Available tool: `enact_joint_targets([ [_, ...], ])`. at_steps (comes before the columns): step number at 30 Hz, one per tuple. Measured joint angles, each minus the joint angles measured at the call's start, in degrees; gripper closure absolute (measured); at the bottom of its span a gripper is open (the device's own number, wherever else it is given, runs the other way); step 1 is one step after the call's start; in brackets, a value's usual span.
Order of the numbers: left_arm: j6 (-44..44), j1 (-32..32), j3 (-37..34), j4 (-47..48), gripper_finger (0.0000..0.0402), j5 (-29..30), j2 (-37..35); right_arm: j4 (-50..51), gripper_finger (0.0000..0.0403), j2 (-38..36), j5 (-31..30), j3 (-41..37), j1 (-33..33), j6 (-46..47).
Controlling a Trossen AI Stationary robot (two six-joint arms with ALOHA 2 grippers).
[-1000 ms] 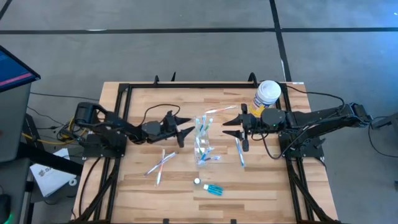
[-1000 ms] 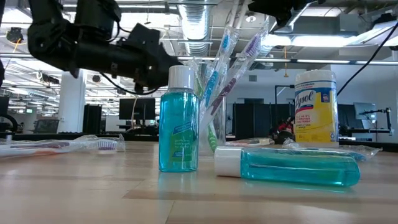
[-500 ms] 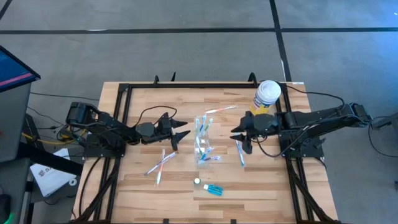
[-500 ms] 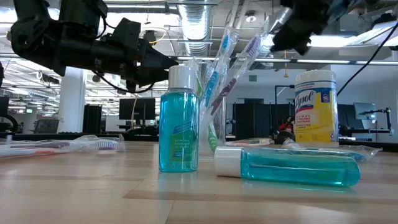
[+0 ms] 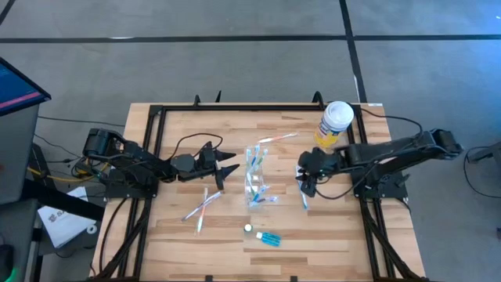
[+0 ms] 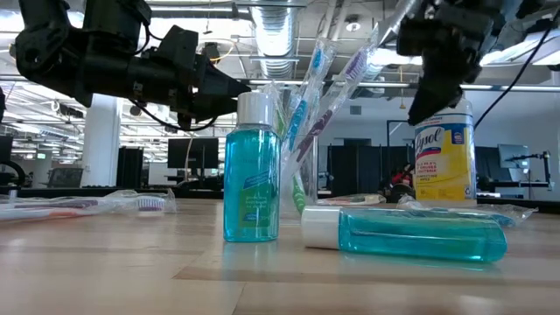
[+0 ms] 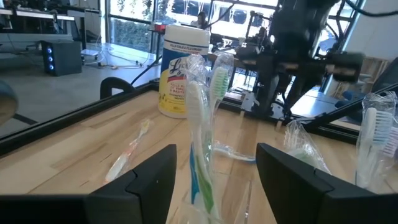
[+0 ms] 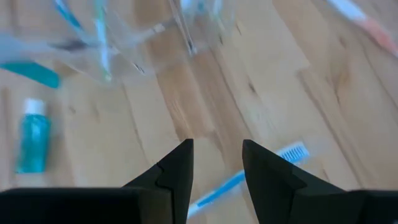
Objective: Pick & Place toothbrushing station
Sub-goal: Put the blue toothbrush into the transparent organizer
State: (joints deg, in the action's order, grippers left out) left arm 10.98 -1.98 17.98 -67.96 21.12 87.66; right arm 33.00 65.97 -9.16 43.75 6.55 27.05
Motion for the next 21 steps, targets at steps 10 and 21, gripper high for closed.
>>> enact_joint_targets([
  [10,0.24,0.00,0.00,0.00,0.0188,-0.67,0.02,3.86,0.0275,9.57,-7.13,-0.02,-6.02,0.33],
  [21,0.48,0.02,0.00,0.00,0.0188,-1.03,0.02,2.08,0.0275,12.05,-8.53,-1.42,-10.58,0.92],
])
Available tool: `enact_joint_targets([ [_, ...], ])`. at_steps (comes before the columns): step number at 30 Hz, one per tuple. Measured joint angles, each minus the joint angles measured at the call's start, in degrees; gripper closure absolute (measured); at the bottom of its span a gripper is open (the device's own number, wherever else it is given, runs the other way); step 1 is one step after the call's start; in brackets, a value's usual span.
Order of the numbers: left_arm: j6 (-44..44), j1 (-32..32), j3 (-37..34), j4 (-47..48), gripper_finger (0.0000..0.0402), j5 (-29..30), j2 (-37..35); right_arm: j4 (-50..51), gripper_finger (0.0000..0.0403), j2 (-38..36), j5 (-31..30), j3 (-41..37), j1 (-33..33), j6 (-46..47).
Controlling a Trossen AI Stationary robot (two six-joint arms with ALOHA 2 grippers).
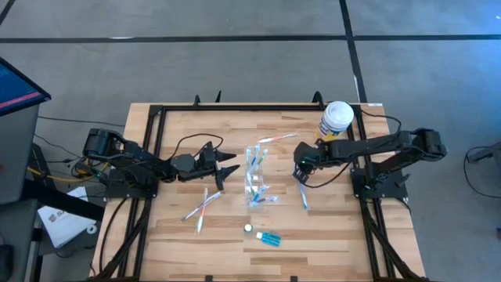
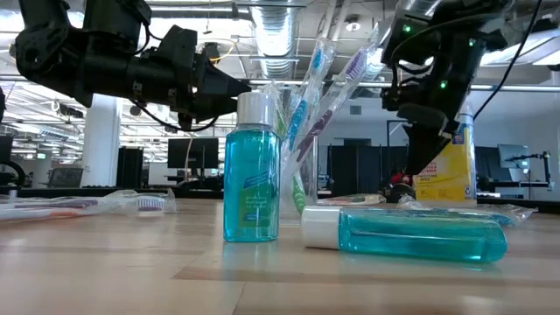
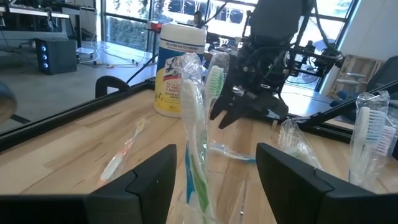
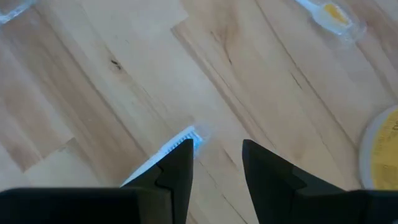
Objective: Pick & Place toothbrushing station
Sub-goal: Put the blue toothbrush into the transparent organizer
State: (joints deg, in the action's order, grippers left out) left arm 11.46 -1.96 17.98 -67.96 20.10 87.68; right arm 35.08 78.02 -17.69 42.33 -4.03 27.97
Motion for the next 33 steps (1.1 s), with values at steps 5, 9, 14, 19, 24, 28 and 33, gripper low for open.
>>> enact_joint_targets([
  [5,-0.02,-0.02,0.00,0.00,0.0188,-0.02,0.00,-7.70,0.0275,-1.30,3.52,-5.08,-0.74,-0.02],
  [9,-0.02,-0.02,0.02,0.00,0.0188,-0.02,0.00,-12.15,0.0275,-1.49,4.20,-7.82,-1.89,0.01],
  [14,-0.02,-0.01,0.02,0.02,0.0188,-0.02,0.00,-16.18,0.0275,-1.51,4.60,-9.80,-3.28,-0.33],
  [19,-0.02,0.00,0.02,0.02,0.0188,-0.02,0.00,-19.89,0.0275,-1.51,7.84,-11.64,-4.56,-1.12],
  [24,-0.02,-0.02,0.02,0.02,0.0188,-0.02,0.00,-20.36,0.0275,-1.51,8.24,-11.72,-5.16,-1.60],
  [28,-0.02,-0.02,0.02,0.02,0.0188,-0.02,0.00,-20.53,0.0275,-0.73,8.26,-11.72,-5.14,-1.60],
  [33,-0.02,-0.01,0.02,0.02,0.0188,-0.04,0.01,-21.08,0.0275,1.09,8.27,-11.77,-5.20,-2.35],
])
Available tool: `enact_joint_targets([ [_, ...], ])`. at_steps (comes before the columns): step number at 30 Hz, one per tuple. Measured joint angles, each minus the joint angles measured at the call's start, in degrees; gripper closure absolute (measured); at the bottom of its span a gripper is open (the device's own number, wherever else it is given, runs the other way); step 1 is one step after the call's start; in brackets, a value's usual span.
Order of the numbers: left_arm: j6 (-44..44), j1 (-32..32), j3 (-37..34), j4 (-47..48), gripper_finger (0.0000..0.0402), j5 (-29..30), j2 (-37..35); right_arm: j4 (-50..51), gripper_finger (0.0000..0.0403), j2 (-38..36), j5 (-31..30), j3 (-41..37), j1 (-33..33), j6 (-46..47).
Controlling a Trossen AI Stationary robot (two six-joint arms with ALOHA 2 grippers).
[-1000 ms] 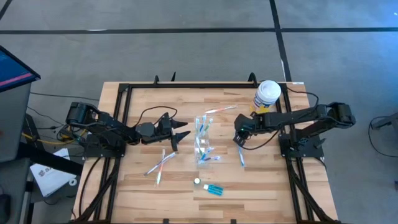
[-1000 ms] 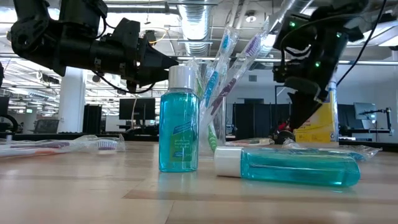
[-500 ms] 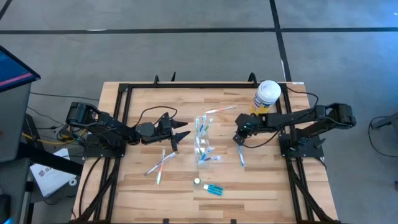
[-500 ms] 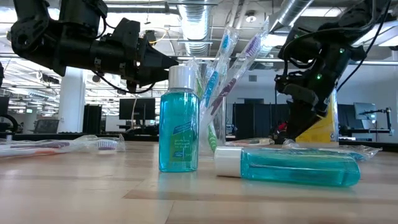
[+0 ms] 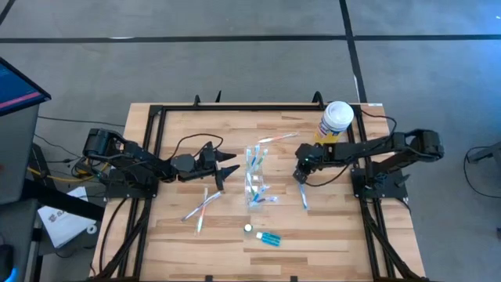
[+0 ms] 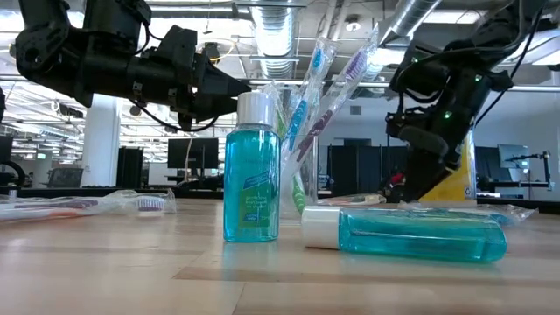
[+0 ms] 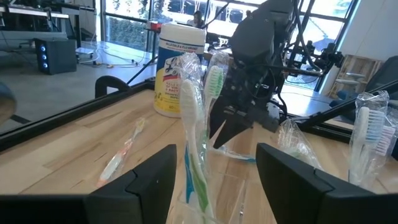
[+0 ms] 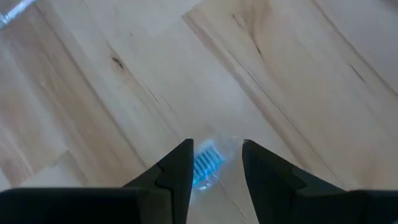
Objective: Pick & Place toothbrushing station
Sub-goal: Put the blue toothbrush into the transparent organizer
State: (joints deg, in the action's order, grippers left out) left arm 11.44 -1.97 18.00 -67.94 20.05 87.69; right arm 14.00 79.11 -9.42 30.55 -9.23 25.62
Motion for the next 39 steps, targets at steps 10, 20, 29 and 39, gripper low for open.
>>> enact_joint_targets([
  [10,0.00,-0.01,0.02,0.02,0.0188,0.00,0.01,-4.18,0.0321,4.55,0.08,0.16,-0.34,-0.70],
  [20,0.00,0.01,0.02,0.11,0.0188,0.02,0.01,-3.78,0.0399,4.07,0.80,0.12,-0.29,-0.71],
  [29,0.00,0.01,0.02,0.15,0.0188,0.02,0.01,-4.14,0.0402,4.07,0.87,0.59,-0.31,-1.54],
  [39,0.00,0.01,0.02,0.17,0.0188,0.02,0.01,-4.03,0.0403,4.03,2.11,4.62,-0.19,-4.73],
])
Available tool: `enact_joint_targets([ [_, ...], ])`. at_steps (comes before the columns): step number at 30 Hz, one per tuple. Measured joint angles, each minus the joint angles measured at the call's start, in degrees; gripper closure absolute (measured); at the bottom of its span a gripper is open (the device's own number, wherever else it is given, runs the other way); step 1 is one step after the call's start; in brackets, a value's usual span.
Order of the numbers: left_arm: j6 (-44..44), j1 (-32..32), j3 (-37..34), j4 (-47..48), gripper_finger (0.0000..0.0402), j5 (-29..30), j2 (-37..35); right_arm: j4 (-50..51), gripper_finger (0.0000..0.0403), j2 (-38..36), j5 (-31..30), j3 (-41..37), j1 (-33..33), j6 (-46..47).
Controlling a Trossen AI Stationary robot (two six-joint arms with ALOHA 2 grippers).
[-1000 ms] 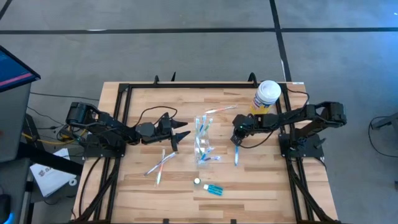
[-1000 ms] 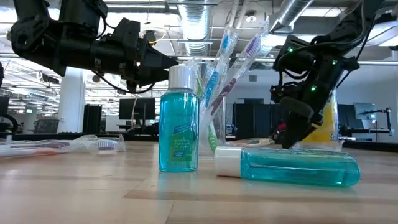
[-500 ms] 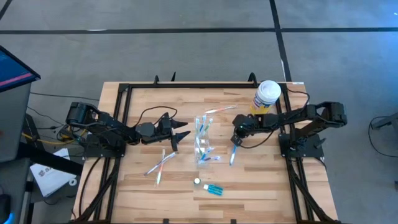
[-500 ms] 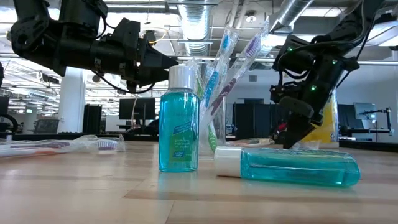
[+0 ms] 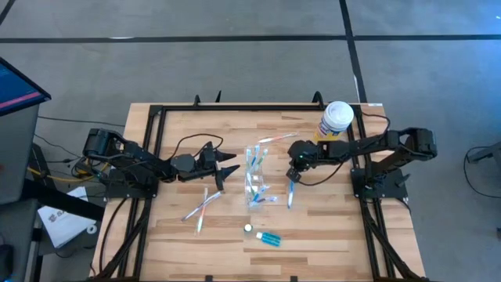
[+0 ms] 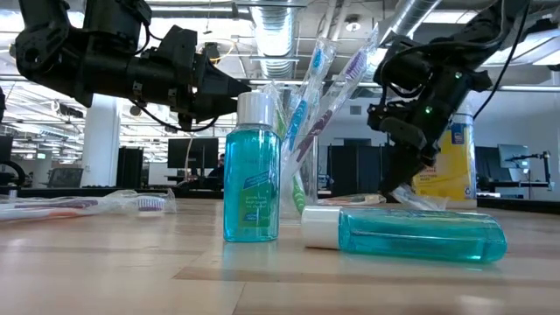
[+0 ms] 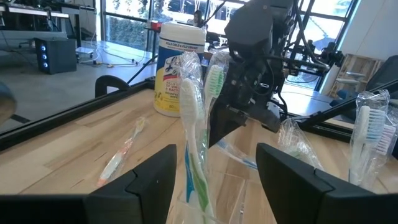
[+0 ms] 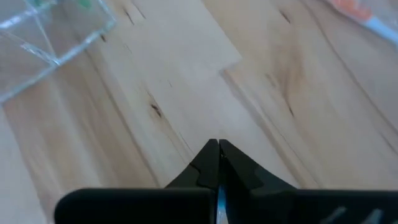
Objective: Pick & Place toothbrushing station
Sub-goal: Put the blue toothbrush into the transparent organizer
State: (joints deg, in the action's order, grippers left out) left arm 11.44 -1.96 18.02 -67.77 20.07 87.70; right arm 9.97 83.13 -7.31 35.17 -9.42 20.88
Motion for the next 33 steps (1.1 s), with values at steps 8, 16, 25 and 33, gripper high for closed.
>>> enact_joint_targets([
  [8,1.04,0.00,0.00,0.00,0.0188,-0.02,0.00,3.80,0.0403,0.00,0.02,5.55,0.91,-2.60],
  [16,1.25,-0.02,0.00,0.00,0.0188,0.00,0.00,8.44,0.0403,0.00,-0.06,13.05,2.73,-6.23],
  [25,1.49,-0.02,0.00,-0.09,0.0188,0.00,0.00,12.78,0.0403,-0.02,-0.24,21.20,3.32,-9.49],
  [33,3.02,0.00,0.00,-0.18,0.0188,-1.44,0.00,17.61,0.0403,-0.02,-0.24,26.84,3.48,-11.85],
])
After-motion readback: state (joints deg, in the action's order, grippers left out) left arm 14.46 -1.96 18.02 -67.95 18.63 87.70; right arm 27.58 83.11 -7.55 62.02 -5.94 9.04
